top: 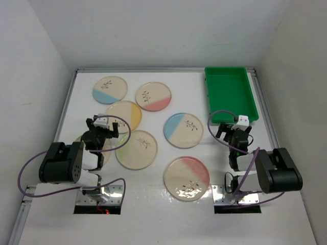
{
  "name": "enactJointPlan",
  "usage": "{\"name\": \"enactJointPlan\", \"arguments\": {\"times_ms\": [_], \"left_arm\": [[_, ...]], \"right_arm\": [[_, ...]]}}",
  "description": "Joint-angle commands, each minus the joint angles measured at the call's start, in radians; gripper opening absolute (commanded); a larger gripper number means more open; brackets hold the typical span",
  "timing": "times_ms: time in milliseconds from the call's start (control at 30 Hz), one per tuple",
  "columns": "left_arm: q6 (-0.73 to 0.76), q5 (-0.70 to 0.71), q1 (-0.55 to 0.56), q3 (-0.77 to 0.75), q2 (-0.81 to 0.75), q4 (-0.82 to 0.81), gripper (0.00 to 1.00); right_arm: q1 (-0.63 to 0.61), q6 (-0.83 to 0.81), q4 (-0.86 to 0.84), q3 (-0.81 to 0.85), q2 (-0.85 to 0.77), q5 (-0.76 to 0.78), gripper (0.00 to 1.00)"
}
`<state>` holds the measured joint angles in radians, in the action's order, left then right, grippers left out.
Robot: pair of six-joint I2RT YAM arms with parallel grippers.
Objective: Place the plates into the plastic bin on the countertop
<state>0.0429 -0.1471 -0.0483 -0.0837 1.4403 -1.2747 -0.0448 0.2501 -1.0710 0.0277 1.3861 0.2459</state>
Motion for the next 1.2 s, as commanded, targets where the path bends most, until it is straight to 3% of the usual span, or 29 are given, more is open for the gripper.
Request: {"name": "enactJointPlan", "arguments": {"times_ms": [0,100,133,167,200,267,300,367,400,467,500,533,600,633,667,700,733,767,800,867,967,1067,1167], "left_arm": [[-0.014,-0.023,-0.002,-0.013,0.002,-0.080,0.99],[-0.014,-0.038,-0.002,-0.013,-0.012,-0.089,0.99],[-0.011,-0.032,-0.002,-0.028,-0.047,-0.027,0.99],[-0.023,-0.042,-0.002,-0.057,-0.102,0.047,0.99],[-0.023,-0.054,-0.016,-0.209,-0.226,0.398,0.99],[0.165,-0.173,-0.016,-0.420,-0.264,0.712,0.99],[0.207,-0.174,0.002,-0.620,-0.264,0.930,0.99],[0.316,-0.193,0.059,-0.787,-0.213,1.085,0.99],[0.368,-0.206,0.085,-0.870,-0.183,1.174,0.99],[0.463,-0.197,0.172,-1.106,-0.103,1.458,0.99],[0.491,-0.197,0.200,-1.186,-0.004,1.570,0.99],[0.529,-0.225,0.221,-1.328,0.047,1.802,0.99],[0.595,-0.294,0.277,-1.434,0.139,1.999,0.99],[0.607,-0.319,0.290,-1.496,0.217,2.135,0.84],[0.658,-0.342,0.324,-1.521,0.253,2.196,0.72],[0.658,-0.342,0.347,-1.541,0.288,2.232,0.54],[0.631,-0.326,0.370,-1.564,0.323,2.247,0.48],[0.596,-0.309,0.413,-1.634,0.406,2.258,0.46],[0.516,-0.309,0.430,-1.686,0.455,2.258,0.46],[0.419,-0.328,0.455,-1.868,0.560,2.273,0.57],[0.243,-0.365,0.493,-2.010,0.727,2.214,0.59],[0.128,-0.286,0.530,-1.897,0.747,2.006,0.62],[0.104,-0.218,0.573,-1.866,0.788,1.977,0.62]], "right_arm": [[-0.030,-0.064,0.088,-0.029,-0.114,-0.076,1.00],[-0.052,-0.087,0.316,0.040,-0.371,-0.068,1.00],[-0.055,-0.112,0.362,0.054,-0.419,-0.050,1.00],[-0.061,-0.153,0.513,0.119,-0.517,-0.045,1.00],[-0.064,-0.229,0.575,0.151,-0.600,-0.040,1.00],[-0.064,-0.367,0.746,0.277,-0.727,-0.017,1.00],[-0.063,-0.456,0.779,0.311,-0.742,0.012,1.00],[-0.066,-0.547,0.851,0.412,-0.753,0.035,1.00],[-0.069,-0.693,0.911,0.489,-0.730,0.021,1.00],[-0.067,-0.814,1.032,0.615,-0.670,-0.008,1.00],[-0.067,-0.805,1.131,0.738,-0.621,-0.011,1.00],[-0.070,-0.755,1.128,0.774,-0.575,0.007,1.00],[-0.061,-0.408,1.112,0.833,-0.527,0.117,1.00],[-0.052,-0.115,1.134,0.910,-0.492,0.042,1.00],[0.010,-0.091,1.155,0.931,-0.474,-0.214,1.00],[0.022,-0.153,1.234,0.981,-0.393,-0.346,1.00],[0.022,-0.163,1.264,0.995,-0.357,-0.514,0.98],[-0.025,-0.150,1.331,1.040,-0.317,-0.516,0.94],[-0.041,-0.132,1.373,1.064,-0.241,-0.487,0.90],[-0.072,-0.040,1.557,1.190,-0.133,-0.410,0.80],[-0.119,0.035,1.643,1.223,-0.019,-0.251,0.76],[-0.188,0.052,1.602,1.149,-0.027,-0.069,0.78],[-0.243,0.041,1.606,1.108,-0.035,0.001,0.80]]}}
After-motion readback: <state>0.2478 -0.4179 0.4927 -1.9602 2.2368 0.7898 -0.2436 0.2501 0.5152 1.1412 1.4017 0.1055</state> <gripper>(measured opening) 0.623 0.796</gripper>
